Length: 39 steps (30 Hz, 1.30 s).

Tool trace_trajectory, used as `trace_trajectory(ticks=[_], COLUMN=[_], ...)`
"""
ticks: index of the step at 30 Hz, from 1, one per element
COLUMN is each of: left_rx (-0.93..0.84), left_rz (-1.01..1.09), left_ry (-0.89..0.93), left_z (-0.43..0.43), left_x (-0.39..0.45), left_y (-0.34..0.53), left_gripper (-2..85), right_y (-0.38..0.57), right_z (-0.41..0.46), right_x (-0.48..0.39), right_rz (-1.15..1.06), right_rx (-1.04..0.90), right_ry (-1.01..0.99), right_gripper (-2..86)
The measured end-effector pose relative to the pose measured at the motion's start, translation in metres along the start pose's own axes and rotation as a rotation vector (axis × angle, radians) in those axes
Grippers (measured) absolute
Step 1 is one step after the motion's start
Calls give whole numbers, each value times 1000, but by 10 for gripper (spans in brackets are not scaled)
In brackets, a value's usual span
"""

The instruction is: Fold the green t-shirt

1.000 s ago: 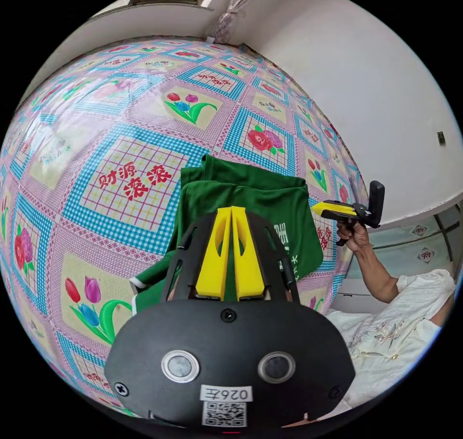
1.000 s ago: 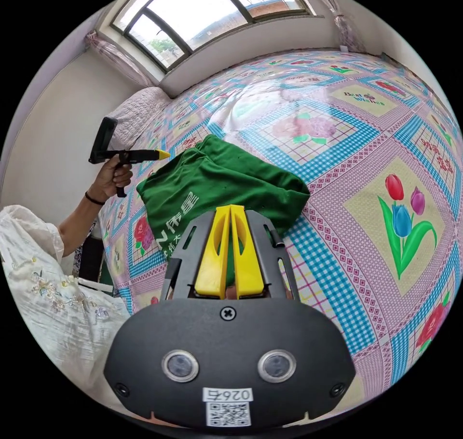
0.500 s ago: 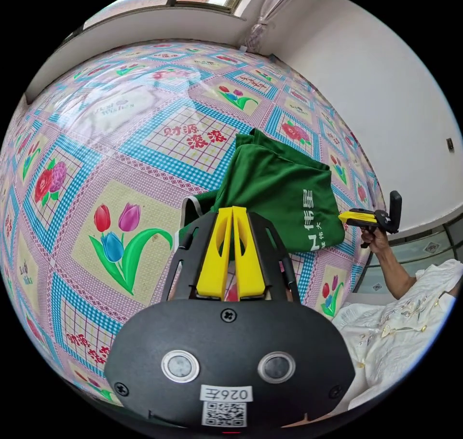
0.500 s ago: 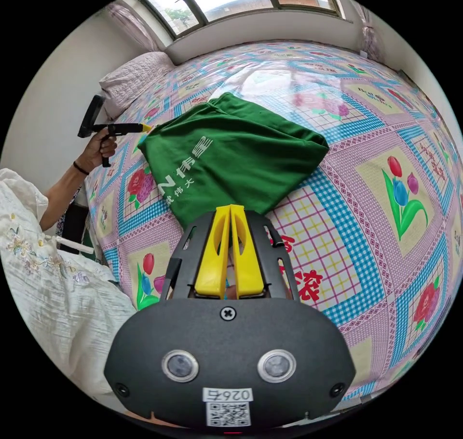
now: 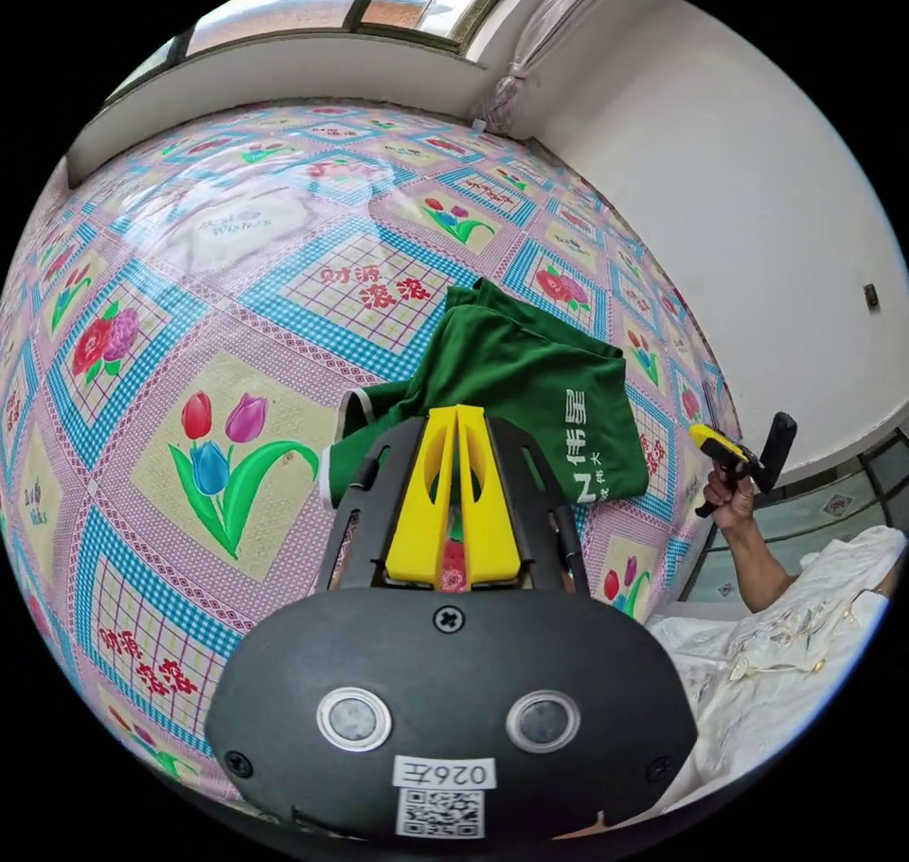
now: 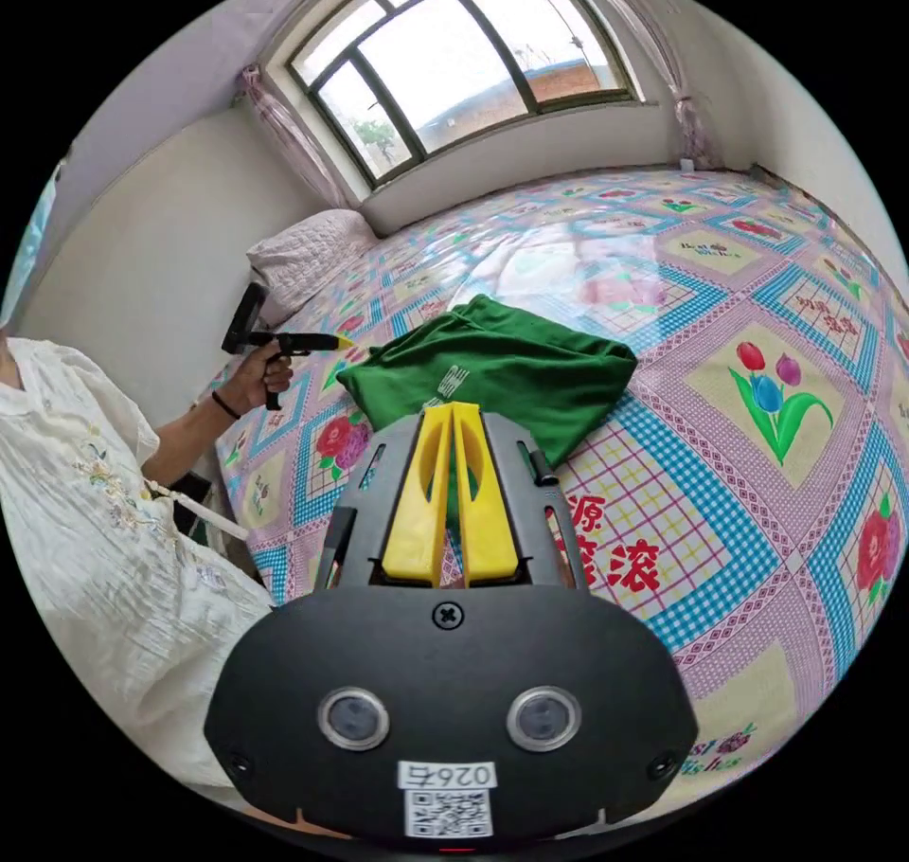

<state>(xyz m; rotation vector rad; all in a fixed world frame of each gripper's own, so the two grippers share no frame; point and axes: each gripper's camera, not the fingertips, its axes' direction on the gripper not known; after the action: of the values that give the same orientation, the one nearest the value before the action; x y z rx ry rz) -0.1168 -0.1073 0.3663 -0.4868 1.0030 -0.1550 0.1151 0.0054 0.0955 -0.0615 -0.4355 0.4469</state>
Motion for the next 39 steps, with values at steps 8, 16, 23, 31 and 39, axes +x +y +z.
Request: trace_trajectory(ticks=[8,16,23,31,39], left_rx=[156,126,186,317,417], left_rz=[-212,-111,-216,-126,-121], left_ry=[269,7,-107,-273,-362], left_z=[-23,-24,-15,-28,-49], left_x=[5,81,124,184,227], left_y=[86,124,158,191,208], left_gripper=[3,-9,-10,-10,-8], right_y=[8,8,-4,4,-24], right_z=[-64,-74,-91,-133,-132], right_x=[-27,-65,-54,-82,-90], right_rz=[-104,-316,-315,-442,-558], right_rx=[192,203,230,463,537], right_ry=[28,209,93,49,115], right_gripper=[35,-9,-11,-9,-10])
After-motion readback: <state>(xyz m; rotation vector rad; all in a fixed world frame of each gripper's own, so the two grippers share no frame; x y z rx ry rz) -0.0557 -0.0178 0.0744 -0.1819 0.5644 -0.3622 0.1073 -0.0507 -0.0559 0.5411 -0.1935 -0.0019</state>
